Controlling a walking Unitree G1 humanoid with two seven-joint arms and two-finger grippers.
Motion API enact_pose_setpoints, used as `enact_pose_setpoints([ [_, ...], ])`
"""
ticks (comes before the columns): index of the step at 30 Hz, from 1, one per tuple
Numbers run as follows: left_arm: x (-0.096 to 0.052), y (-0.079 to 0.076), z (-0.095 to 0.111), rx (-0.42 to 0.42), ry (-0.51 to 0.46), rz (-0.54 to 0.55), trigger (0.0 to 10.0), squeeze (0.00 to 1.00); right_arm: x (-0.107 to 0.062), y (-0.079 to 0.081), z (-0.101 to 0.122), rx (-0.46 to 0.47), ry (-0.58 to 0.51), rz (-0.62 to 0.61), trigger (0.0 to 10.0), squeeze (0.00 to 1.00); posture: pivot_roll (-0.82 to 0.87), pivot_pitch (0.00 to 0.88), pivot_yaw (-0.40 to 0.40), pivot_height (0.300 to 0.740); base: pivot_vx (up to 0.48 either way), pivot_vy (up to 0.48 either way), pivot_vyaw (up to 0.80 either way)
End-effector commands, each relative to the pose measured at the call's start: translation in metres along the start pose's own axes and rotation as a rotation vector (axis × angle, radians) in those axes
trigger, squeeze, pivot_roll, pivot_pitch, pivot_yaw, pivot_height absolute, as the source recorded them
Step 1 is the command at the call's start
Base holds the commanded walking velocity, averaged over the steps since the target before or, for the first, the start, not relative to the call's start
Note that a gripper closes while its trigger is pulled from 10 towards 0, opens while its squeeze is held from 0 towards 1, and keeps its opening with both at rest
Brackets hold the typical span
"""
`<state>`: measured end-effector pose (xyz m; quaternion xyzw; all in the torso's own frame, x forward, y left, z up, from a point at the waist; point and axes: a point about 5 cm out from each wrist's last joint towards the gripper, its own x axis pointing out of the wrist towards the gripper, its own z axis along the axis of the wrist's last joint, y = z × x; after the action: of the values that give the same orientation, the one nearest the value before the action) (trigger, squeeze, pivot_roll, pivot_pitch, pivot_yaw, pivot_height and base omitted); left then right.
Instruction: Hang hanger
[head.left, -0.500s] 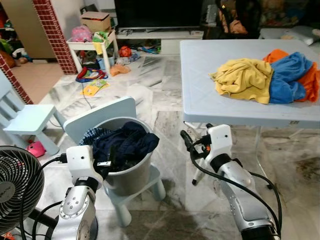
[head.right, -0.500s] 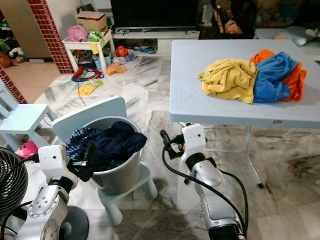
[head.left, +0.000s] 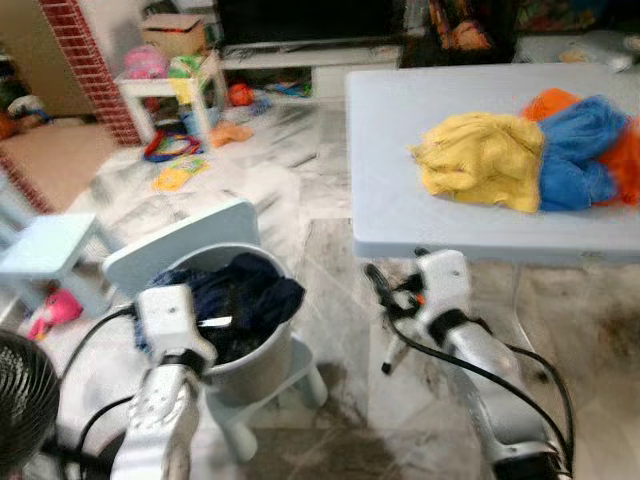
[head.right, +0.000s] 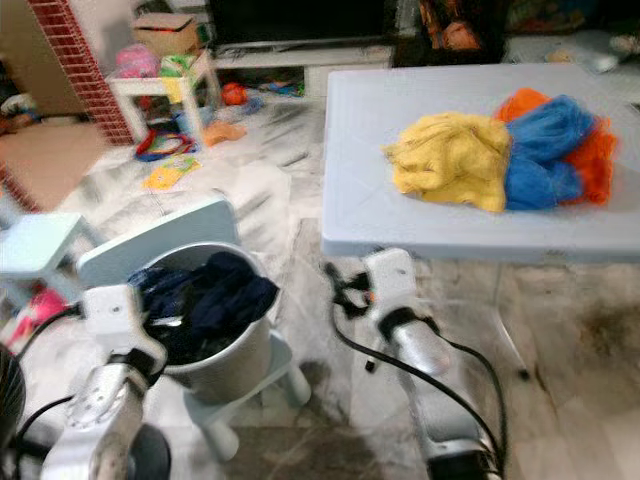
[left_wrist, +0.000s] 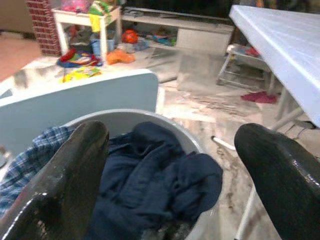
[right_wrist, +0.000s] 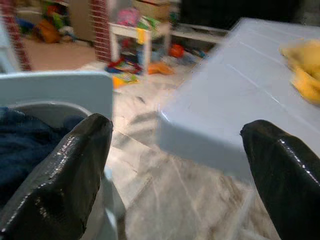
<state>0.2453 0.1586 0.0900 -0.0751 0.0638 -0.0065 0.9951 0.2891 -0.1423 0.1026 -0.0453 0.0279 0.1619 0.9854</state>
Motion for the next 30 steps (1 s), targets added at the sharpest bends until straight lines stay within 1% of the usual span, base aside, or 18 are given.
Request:
enact_pose_setpoints([
  [1,-0.001,0.014,0.004,0.019,-0.007,0.053,10.0,0.0,0.008,0.016,0.012,0.012,-0.046,0.051,10.0,0.0,-0.04,0.0,0.04,0.74,0.292,0.0,0.75],
  [3,-0.001,0.014,0.003,0.018,-0.006,0.052,10.0,0.0,0.008,0.017,0.011,0.013,-0.045,0.054,10.0,0.0,-0.04,0.0,0.04,0.74,0.298,0.0,0.48],
  [9,0.0,0.014,0.002,0.013,0.001,0.057,10.0,0.0,0.008,0.017,0.011,0.012,-0.04,0.06,10.0,0.0,-0.04,0.0,0.038,0.74,0.277,0.251,0.0],
  [16,0.0,0.014,0.001,0.007,0.011,0.062,10.0,0.0,0.008,0.018,0.011,0.01,-0.036,0.067,10.0,0.0,-0.04,0.0,0.038,0.74,0.0,0.247,0.0],
  [19,0.0,0.015,-0.001,-0.009,0.034,0.079,10.0,0.0,0.007,0.017,0.01,0.008,-0.031,0.069,10.0,0.0,-0.04,0.0,0.038,0.74,0.0,0.311,0.0],
  [20,0.0,0.015,-0.002,-0.03,0.043,0.085,10.0,0.0,0.006,0.017,0.009,0.008,-0.03,0.069,10.0,0.0,-0.04,0.0,0.038,0.74,0.0,0.476,0.0],
  [23,0.0,0.016,-0.004,-0.036,0.053,0.092,10.0,0.0,0.006,0.017,0.009,0.008,-0.028,0.07,10.0,0.0,-0.04,0.0,0.039,0.74,0.0,0.459,0.0],
  [25,0.001,0.016,-0.006,-0.023,0.072,0.09,10.0,0.0,0.006,0.018,0.009,0.008,-0.027,0.07,10.0,0.0,-0.04,0.0,0.039,0.74,0.0,0.0,0.0],
  [30,0.004,0.014,-0.008,-0.037,0.103,0.089,10.0,0.0,0.007,0.019,0.01,0.006,-0.028,0.073,10.0,0.0,-0.04,0.0,0.036,0.74,0.0,0.0,0.0],
])
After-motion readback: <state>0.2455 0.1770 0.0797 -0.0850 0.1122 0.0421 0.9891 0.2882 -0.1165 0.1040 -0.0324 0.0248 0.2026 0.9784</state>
